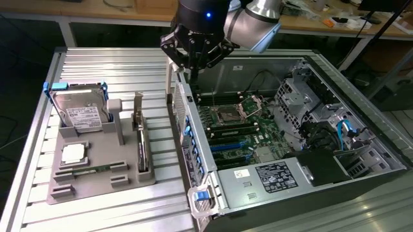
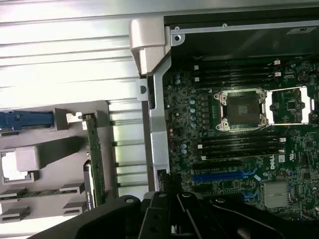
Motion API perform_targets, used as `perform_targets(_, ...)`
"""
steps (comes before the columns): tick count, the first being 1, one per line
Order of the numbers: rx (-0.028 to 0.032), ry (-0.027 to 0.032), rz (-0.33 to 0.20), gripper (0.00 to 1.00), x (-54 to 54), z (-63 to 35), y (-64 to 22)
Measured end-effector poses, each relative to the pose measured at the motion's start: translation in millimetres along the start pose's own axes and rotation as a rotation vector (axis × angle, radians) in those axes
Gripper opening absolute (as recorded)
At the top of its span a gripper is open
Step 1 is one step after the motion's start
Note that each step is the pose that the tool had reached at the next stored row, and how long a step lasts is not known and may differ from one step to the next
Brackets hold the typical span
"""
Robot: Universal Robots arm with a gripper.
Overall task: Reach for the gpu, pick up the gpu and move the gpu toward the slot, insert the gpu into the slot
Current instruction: 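Reach for the gpu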
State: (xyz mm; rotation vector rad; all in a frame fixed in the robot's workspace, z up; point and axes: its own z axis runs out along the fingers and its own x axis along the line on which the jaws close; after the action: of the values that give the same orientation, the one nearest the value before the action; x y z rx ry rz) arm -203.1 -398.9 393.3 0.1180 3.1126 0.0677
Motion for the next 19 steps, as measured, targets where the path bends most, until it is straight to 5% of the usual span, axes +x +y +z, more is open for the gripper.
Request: perform_targets(19,0.0,0.0,0.0,0.11,60.6,-1.7,-4.5)
